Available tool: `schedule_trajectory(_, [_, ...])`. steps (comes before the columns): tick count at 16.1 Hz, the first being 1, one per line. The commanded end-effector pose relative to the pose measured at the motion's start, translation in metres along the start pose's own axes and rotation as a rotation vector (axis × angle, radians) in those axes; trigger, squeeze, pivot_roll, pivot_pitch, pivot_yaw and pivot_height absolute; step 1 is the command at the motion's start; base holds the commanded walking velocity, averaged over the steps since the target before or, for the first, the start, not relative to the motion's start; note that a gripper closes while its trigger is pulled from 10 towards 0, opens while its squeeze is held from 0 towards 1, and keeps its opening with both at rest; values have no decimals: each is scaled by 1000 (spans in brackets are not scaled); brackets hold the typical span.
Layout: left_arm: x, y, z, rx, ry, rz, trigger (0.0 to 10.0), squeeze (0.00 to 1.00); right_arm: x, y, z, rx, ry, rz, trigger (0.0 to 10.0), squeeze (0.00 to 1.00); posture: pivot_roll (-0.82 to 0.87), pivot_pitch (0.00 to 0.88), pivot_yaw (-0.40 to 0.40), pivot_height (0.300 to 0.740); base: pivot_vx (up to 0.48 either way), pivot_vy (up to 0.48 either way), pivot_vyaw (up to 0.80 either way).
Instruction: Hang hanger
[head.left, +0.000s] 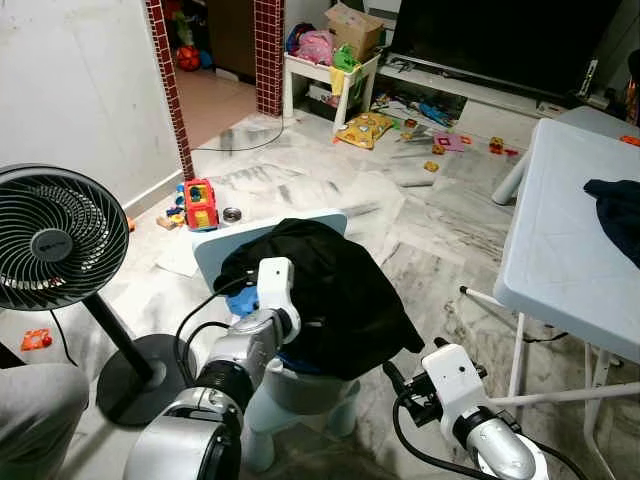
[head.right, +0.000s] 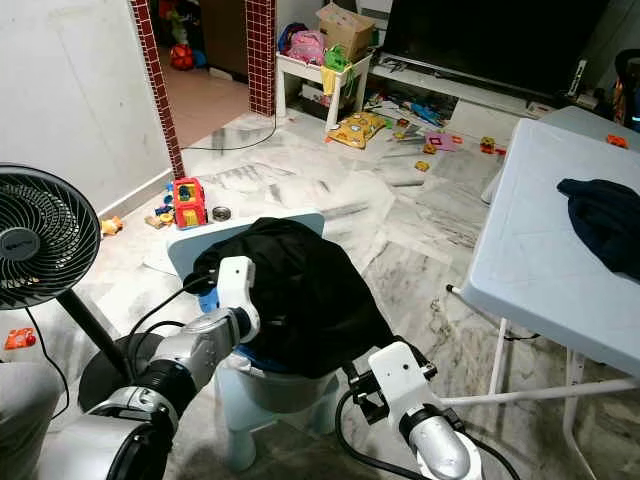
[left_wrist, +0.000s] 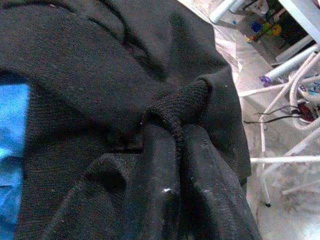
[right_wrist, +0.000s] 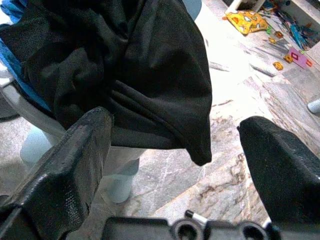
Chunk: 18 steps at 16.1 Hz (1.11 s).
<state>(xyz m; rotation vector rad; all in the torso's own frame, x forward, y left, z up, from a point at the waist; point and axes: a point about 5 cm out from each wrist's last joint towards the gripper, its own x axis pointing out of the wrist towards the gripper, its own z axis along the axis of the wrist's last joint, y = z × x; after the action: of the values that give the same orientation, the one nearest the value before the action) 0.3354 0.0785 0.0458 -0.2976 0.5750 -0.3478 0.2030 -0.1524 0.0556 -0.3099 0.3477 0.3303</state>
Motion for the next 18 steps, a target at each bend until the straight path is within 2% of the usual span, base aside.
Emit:
schedule_trajectory(1, [0, 0, 4, 7, -15, -4, 0, 0, 0, -2, 0, -10, 0, -4, 10000, 0, 33, 0, -62, 740, 0, 0, 0])
schedule_trajectory(2, [-1, 4, 9, 4, -31, 2, 0, 0, 1, -1, 2, -8, -4, -1, 10000, 0, 35, 0, -60, 740, 0, 0, 0])
schedule_trajectory(3, [-3, 9, 16, 44, -59, 1, 0, 0, 0, 1, 3, 5, -13, 9, 10000, 0, 42, 0, -57, 740, 0, 0, 0])
schedule_trajectory(4, [-5, 11, 20, 102, -80, -14, 0, 0, -1, 2, 4, 26, -21, 20, 10000, 0, 46, 0, -56, 740, 0, 0, 0])
schedule_trajectory(5, [-7, 10, 29, 199, -121, -41, 0, 0, -2, 1, 4, 28, -23, 21, 10000, 0, 50, 0, -54, 740, 0, 0, 0])
schedule_trajectory(9, [-16, 9, 50, 382, -220, -106, 0, 0, -2, 0, 2, 28, -23, 2, 10000, 0, 63, 0, -42, 740, 0, 0, 0])
schedule_trajectory(12, [-23, 15, 77, 435, -296, -79, 0, 0, 0, 5, 2, 31, -27, 0, 10000, 0, 70, 0, -31, 740, 0, 0, 0])
schedule_trajectory(13, [-24, 15, 78, 439, -305, -76, 0, 0, 0, 5, 2, 32, -28, 0, 10000, 0, 70, 0, -31, 740, 0, 0, 0])
schedule_trajectory(16, [-36, 18, 126, 532, -450, -16, 0, 0, -1, 5, 0, 30, -25, -3, 10000, 0, 77, 0, -30, 740, 0, 0, 0])
schedule_trajectory(18, [-40, 20, 142, 572, -477, 8, 0, 0, -1, 5, 0, 29, -24, -4, 10000, 0, 79, 0, -31, 740, 0, 0, 0])
